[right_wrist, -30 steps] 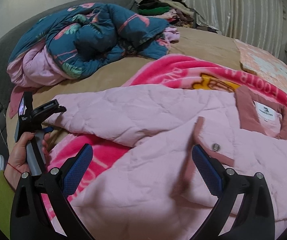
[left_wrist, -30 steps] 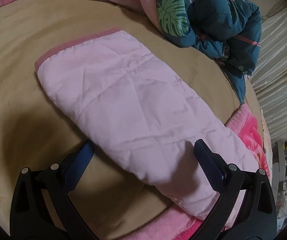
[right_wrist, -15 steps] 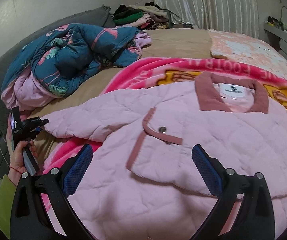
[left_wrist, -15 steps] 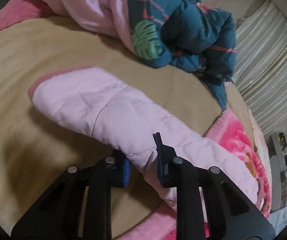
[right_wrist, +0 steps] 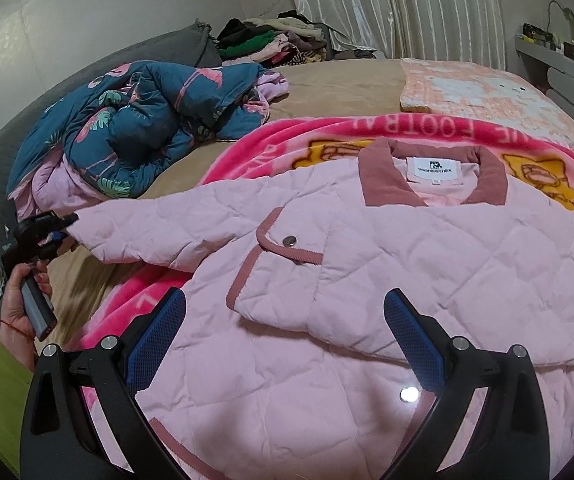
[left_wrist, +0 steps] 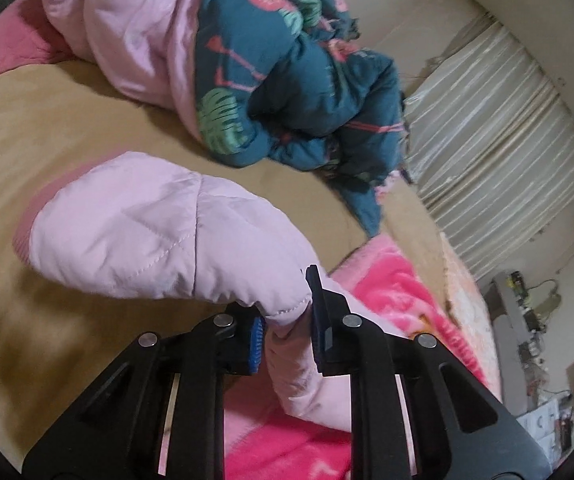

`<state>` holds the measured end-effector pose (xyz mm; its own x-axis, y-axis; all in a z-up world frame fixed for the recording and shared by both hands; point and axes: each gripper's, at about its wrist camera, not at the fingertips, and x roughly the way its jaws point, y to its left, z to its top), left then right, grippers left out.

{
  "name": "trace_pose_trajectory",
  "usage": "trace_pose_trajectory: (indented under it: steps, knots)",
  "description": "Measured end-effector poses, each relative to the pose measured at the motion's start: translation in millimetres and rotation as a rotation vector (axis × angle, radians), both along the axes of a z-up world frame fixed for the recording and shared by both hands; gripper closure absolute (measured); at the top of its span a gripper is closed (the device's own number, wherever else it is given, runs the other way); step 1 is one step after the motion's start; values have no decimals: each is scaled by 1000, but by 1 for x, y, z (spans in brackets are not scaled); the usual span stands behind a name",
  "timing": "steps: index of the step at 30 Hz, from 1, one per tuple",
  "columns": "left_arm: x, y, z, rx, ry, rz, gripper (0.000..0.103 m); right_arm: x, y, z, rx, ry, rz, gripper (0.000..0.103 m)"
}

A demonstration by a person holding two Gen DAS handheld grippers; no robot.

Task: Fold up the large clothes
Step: 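Lift the sleeve with the left tool toward the jacket center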

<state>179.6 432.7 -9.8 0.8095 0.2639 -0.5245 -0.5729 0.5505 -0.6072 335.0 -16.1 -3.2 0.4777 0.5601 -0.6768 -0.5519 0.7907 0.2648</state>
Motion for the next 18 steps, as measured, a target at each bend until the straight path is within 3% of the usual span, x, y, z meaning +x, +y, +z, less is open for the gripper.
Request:
trace_pose_trajectory:
  steps: [18]
  knots:
    - [-3, -59, 68, 122, -142, -120, 92, -15, -7, 1, 42, 19, 8, 4]
